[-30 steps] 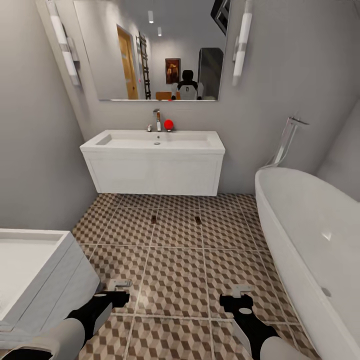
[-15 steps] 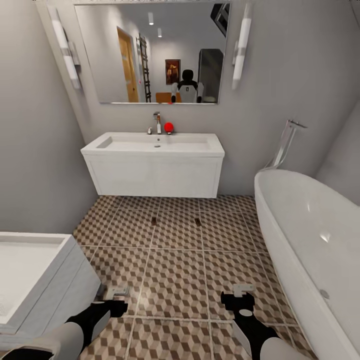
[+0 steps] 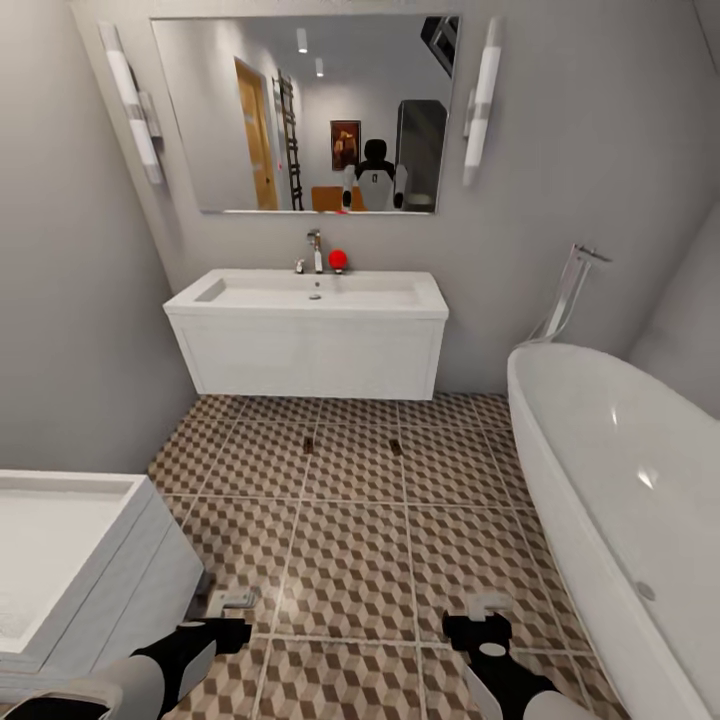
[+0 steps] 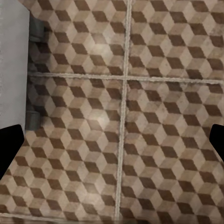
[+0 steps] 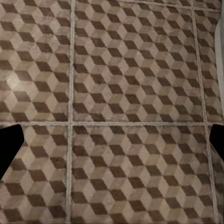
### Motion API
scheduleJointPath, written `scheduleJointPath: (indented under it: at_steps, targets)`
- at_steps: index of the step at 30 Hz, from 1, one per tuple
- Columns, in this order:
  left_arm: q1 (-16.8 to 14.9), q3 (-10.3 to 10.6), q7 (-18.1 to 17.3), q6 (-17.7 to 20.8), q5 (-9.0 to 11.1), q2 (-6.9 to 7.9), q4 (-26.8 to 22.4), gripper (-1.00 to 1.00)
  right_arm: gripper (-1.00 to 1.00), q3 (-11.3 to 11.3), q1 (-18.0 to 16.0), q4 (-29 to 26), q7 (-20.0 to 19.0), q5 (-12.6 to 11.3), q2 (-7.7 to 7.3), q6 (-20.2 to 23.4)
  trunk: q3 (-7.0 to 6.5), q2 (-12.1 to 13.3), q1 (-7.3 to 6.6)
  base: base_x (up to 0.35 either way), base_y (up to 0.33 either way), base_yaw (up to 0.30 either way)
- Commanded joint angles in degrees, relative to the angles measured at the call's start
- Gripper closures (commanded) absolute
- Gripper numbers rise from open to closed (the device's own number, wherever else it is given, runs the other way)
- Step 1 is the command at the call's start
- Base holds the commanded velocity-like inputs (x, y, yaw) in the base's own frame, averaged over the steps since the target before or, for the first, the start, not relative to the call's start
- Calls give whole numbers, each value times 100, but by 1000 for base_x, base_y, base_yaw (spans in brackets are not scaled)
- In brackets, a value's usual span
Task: Take the four mousetraps from the cabinet in the bathroom and place them on the bathroom floor. Make sure all four end up on the same floor surface, and ensure that at least two of them are either under or directly next to the same bathroom sink.
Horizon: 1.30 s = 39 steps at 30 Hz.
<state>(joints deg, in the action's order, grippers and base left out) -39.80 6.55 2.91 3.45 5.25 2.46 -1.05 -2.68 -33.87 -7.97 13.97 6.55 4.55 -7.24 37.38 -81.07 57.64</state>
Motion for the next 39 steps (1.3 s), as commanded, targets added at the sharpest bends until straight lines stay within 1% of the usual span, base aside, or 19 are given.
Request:
scheduleJointPath:
  at_steps: [1, 14, 20, 26, 27, 32, 39]
  targets:
    - [1, 48, 12, 25, 57, 0, 2, -100, -100, -29, -1, 39, 21, 57, 3, -9, -14, 39, -23, 0, 0, 0]
    - [27, 49, 8, 11, 68, 8, 73, -100, -100, -30, 8, 628, 9, 43, -19, 16, -247, 561, -309, 0, 0, 0]
    - [158, 49, 8, 20, 72, 13, 83, -100, -100, -30, 41, 893, 12, 35, -21, 34, -355, 801, -440, 0, 0, 0]
    - [423, 49, 8, 13, 71, 16, 86, -100, -100, -30, 389, 965, 3, 32, -30, 38, -463, 1042, -572, 0, 0, 0]
    - [423, 49, 8, 13, 71, 16, 86, -100, -100, -30, 389, 965, 3, 32, -30, 38, -481, 1082, -594, 0, 0, 0]
    - [657, 49, 3, 14, 66, 11, 87, -100, -100, -30, 718, 982, 1, 32, -32, 38, -571, 1283, -704, 0, 0, 0]
    - [915, 49, 0, 26, 65, 0, 87, -100, -100, -30, 1081, 989, -1, 37, -39, 40, -696, 1563, -858, 0, 0, 0]
